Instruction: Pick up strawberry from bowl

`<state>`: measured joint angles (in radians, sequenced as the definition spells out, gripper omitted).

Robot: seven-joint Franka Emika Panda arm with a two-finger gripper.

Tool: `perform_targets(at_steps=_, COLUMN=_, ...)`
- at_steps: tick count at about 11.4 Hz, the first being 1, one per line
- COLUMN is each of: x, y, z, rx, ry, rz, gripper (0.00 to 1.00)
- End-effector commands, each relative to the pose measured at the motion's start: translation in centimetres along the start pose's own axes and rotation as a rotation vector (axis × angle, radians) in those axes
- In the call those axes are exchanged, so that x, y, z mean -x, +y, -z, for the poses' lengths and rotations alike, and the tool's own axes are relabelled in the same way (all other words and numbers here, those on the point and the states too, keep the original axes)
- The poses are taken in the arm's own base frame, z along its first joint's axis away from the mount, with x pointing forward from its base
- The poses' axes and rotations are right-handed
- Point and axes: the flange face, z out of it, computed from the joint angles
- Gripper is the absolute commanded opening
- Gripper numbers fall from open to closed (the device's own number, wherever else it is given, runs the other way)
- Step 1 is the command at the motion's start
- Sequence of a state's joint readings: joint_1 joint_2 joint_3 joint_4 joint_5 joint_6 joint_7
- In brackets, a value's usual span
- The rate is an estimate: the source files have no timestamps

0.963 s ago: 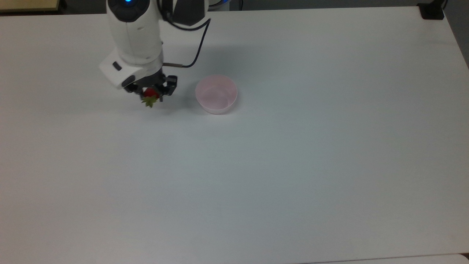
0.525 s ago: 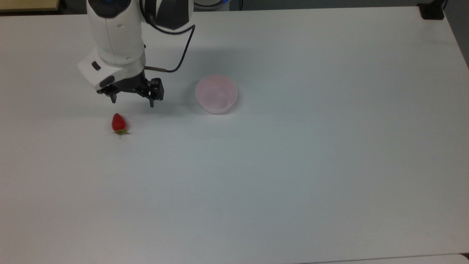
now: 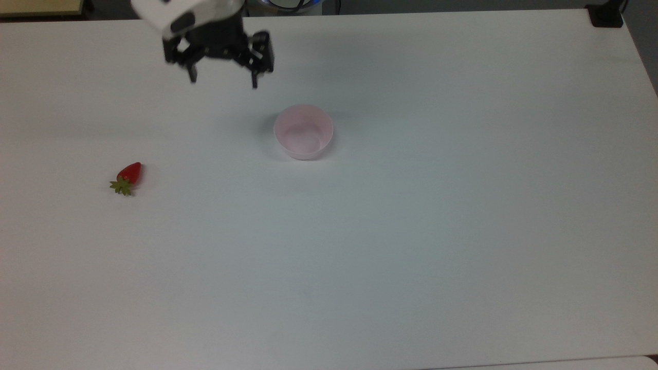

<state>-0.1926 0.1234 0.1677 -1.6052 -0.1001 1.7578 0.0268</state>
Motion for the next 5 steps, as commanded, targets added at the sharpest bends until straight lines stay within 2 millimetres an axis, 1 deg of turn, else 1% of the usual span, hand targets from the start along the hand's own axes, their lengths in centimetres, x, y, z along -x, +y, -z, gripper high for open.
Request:
perform_targets(at_steps=1, x=3.18, y=-1.81, z=3.77, rx=-0.017, ry=0.003, rz=-0.105, gripper=1.0)
perform_targets(at_steps=2, x=3.86, y=-1.86, z=3.87, rx=-0.014, ry=-0.026, rz=-0.102, gripper=1.0)
perform_targets(at_steps=5, x=4.05, y=-1.92, z=3.63, rx=-0.009, ry=-0.047, rz=-0.1, gripper=1.0)
